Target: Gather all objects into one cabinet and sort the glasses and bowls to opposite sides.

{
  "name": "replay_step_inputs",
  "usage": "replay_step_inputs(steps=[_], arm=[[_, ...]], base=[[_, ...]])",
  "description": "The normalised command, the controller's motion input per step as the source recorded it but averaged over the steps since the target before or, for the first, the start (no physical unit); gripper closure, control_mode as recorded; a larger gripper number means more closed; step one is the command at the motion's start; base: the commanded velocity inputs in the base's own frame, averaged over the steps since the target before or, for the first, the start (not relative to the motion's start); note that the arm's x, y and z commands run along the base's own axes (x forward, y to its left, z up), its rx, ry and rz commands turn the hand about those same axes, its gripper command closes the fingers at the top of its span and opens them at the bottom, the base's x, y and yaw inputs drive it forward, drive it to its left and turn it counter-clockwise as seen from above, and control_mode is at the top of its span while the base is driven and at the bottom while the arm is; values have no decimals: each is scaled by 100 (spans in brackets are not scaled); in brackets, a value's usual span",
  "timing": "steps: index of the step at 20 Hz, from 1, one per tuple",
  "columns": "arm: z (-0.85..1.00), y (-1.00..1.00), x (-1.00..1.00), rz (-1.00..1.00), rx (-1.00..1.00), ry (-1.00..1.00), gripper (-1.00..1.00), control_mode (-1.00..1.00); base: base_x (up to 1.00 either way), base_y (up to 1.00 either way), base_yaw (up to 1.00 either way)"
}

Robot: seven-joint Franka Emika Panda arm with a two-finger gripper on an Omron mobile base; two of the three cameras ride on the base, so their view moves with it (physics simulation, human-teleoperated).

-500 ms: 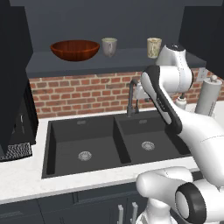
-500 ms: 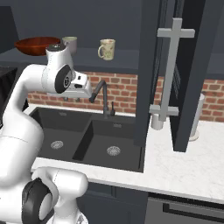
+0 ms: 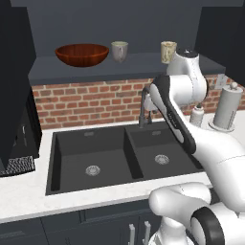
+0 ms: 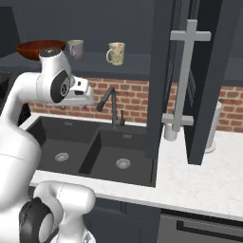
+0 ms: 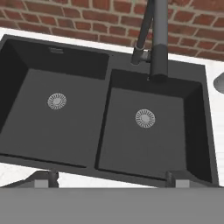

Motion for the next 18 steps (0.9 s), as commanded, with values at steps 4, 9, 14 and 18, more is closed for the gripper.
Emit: replay_step_inputs(steps=[4, 9, 14, 18], arm=[[20, 7, -86, 4, -2, -48, -100, -100], [39, -9, -96, 0, 1, -46, -100, -100], [29, -2, -83, -5, 3, -31, -100, -100], [0, 0, -9, 0, 0, -6, -100, -100]], base=[[0, 0, 0], [0, 0, 0], [0, 0, 0], [0, 0, 0]])
